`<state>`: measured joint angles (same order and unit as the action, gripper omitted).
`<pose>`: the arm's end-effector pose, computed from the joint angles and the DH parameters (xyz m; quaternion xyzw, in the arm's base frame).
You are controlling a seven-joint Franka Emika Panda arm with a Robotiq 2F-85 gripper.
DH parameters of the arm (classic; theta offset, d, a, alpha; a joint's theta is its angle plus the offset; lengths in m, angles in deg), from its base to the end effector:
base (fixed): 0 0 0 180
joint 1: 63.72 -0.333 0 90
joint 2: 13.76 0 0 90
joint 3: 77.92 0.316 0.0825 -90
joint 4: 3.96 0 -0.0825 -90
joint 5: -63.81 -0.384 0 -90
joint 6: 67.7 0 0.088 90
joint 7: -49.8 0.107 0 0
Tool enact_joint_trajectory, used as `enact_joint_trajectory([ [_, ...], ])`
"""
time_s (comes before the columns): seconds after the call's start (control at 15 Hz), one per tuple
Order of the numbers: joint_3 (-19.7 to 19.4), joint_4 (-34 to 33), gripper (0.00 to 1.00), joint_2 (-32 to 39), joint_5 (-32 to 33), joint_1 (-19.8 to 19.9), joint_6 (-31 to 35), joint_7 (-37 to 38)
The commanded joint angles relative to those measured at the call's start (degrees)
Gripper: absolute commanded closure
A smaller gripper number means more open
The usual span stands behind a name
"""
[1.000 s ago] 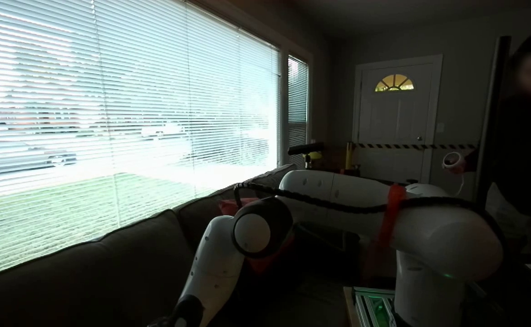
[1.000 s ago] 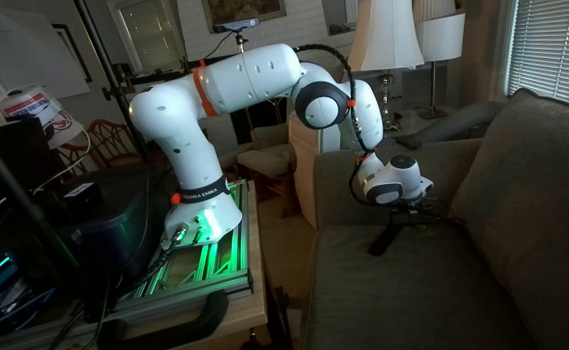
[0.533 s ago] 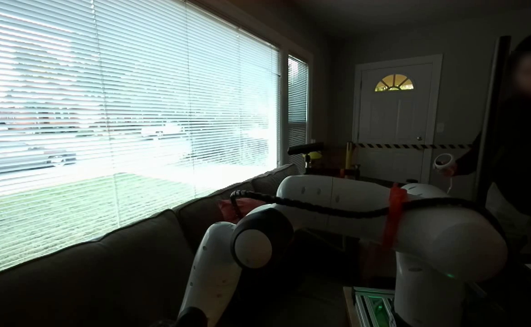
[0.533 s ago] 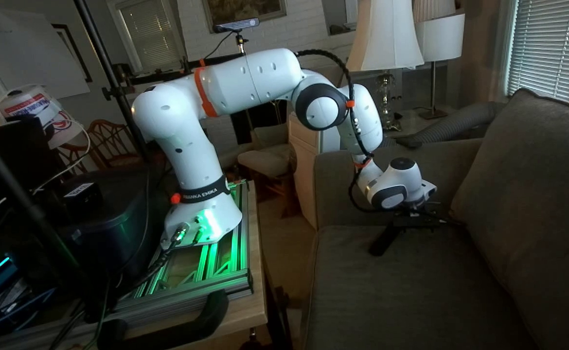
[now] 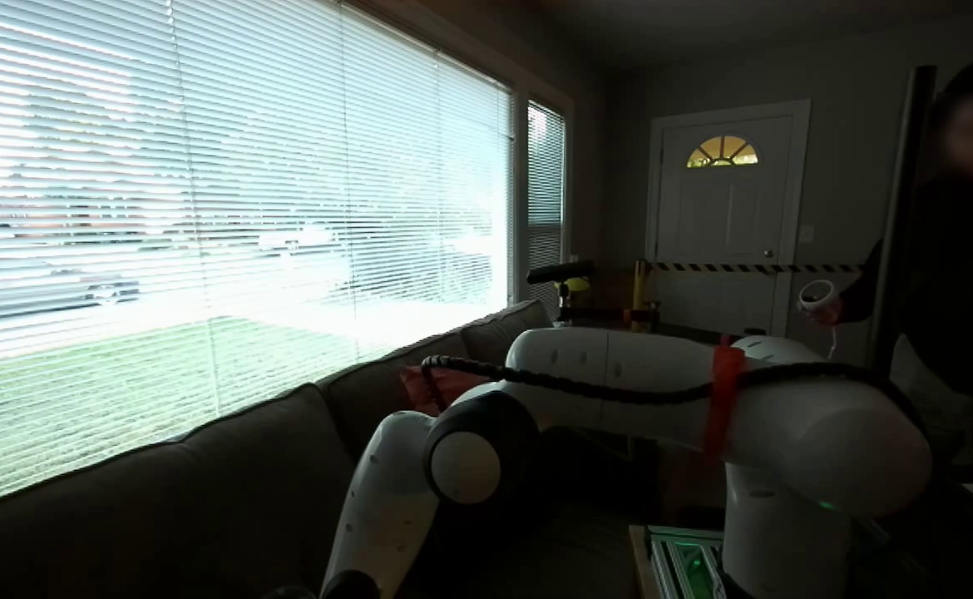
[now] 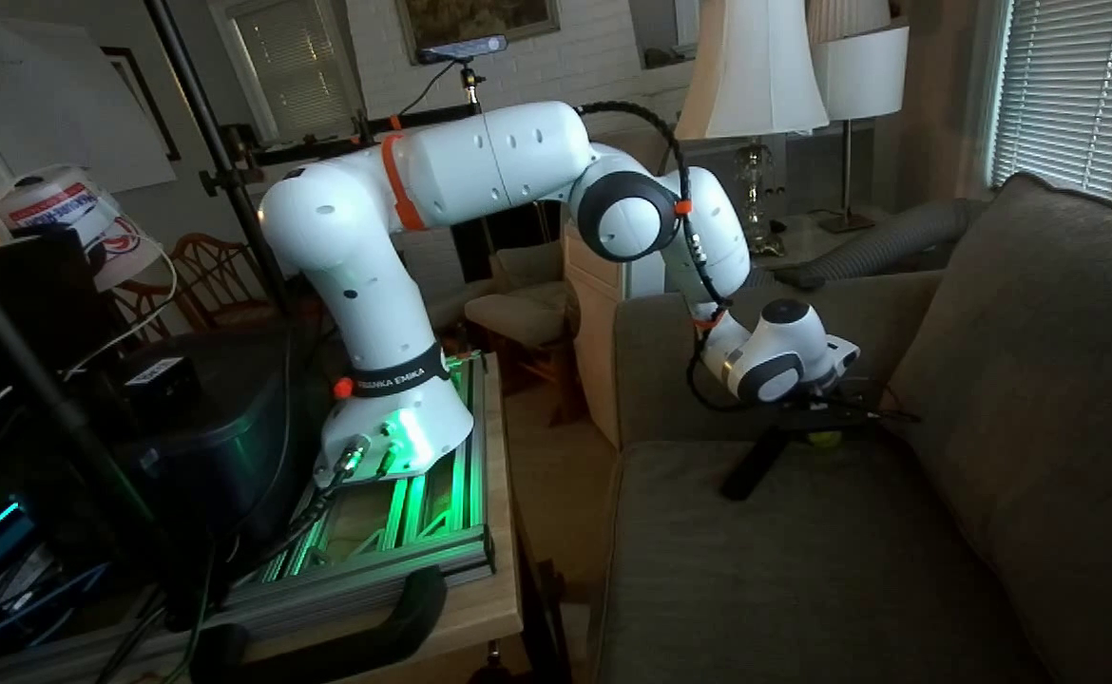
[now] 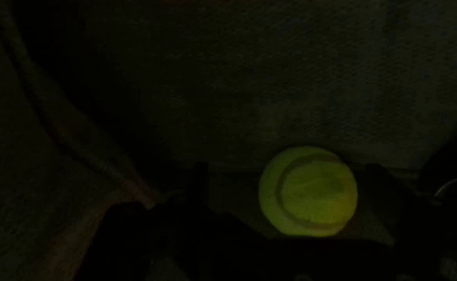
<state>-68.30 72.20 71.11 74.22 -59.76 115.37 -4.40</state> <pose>0.6499 0.0576 -0.1139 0.8479 0.4870 0.2067 0.0342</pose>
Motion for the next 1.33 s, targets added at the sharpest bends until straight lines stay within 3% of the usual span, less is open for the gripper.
enact_joint_trajectory([
  [0.0, 1.0, -2.2, 0.0, 1.5, 3.3, -0.1, 0.2, 4.2],
  [0.53, 5.0, 1.8, 0.0, 0.2, 6.2, 2.6, 1.1, 7.4],
  [1.27, 1.0, 2.7, 0.0, 0.2, 8.2, 1.4, 2.6, 8.0],
])
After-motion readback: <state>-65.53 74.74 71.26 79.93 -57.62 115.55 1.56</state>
